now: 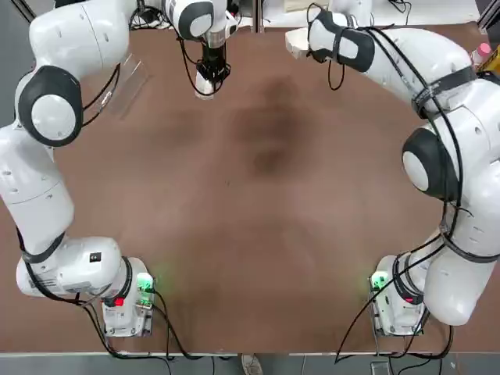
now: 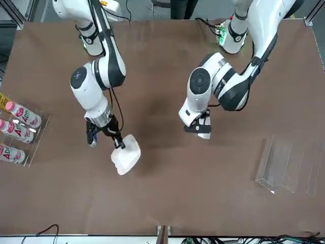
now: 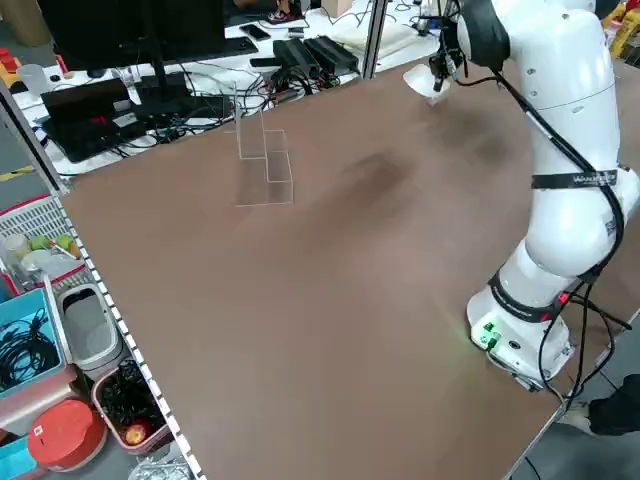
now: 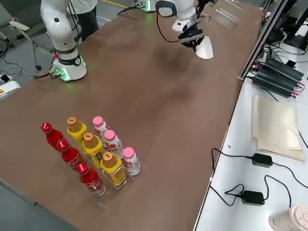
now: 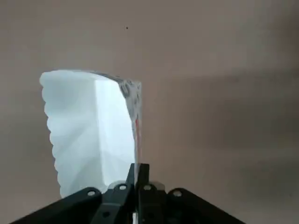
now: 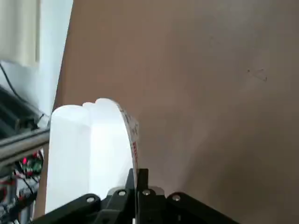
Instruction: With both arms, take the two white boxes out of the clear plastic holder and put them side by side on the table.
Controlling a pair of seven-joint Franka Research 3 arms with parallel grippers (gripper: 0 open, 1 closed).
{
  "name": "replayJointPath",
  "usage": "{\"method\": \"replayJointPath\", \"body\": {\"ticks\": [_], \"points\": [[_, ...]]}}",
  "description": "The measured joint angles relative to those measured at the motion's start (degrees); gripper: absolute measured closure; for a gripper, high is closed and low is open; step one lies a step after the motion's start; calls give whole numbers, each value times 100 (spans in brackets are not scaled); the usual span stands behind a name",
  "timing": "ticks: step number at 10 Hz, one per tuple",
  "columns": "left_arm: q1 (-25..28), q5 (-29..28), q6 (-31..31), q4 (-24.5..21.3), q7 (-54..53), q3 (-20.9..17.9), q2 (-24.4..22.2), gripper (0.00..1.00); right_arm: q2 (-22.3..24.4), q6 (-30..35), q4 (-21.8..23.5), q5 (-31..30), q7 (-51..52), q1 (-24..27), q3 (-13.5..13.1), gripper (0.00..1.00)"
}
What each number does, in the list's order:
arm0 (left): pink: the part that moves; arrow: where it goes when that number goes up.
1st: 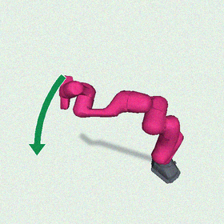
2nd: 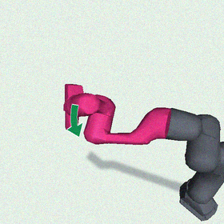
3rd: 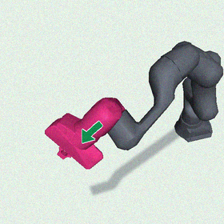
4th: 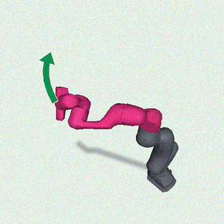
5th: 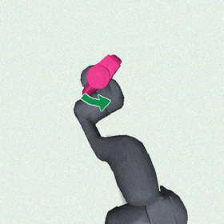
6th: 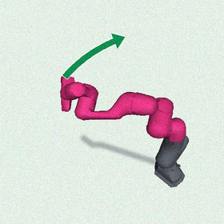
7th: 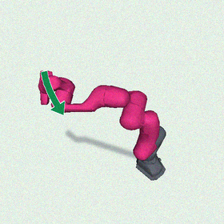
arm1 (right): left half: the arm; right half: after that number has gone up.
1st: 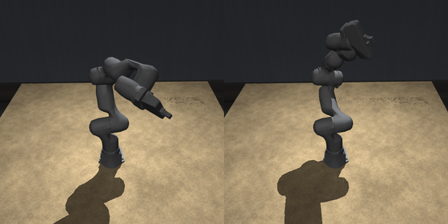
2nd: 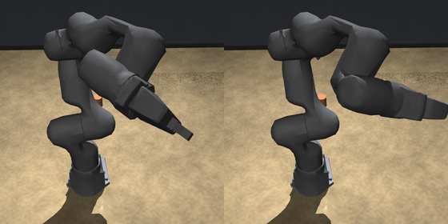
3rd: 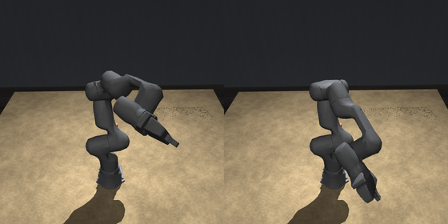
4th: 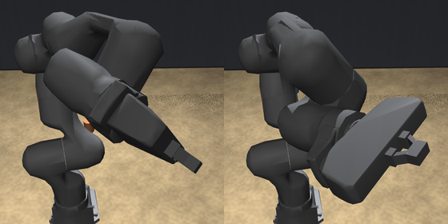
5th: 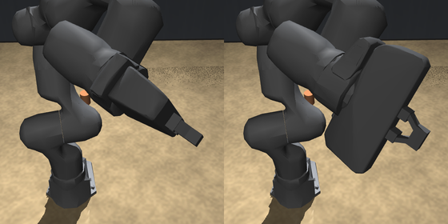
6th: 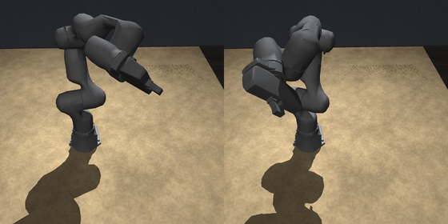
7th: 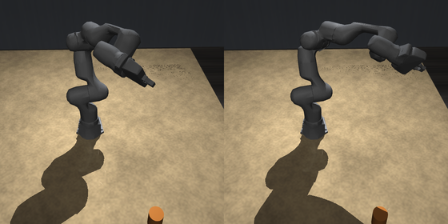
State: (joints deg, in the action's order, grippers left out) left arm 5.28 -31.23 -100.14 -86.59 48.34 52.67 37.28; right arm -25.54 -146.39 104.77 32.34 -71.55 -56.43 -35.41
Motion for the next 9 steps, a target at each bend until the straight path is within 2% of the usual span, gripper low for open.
{"method": "replayJointPath", "body": {"ticks": [1,3,6,9], "points": [[7,0,-2,34,0,-9,54,98,-246,-156,-48,8,-403,64,2,98],[-199,0,-207,64,253,-59,258,98,-821,-225,-443,24,-1392,322,9,98],[-1058,1,-846,101,583,-503,538,98,-1461,-226,-1083,25,-2509,639,20,98],[-1865,2,-1449,360,957,-796,1010,98,-2088,-475,-1447,26,-3182,749,45,98]]}}
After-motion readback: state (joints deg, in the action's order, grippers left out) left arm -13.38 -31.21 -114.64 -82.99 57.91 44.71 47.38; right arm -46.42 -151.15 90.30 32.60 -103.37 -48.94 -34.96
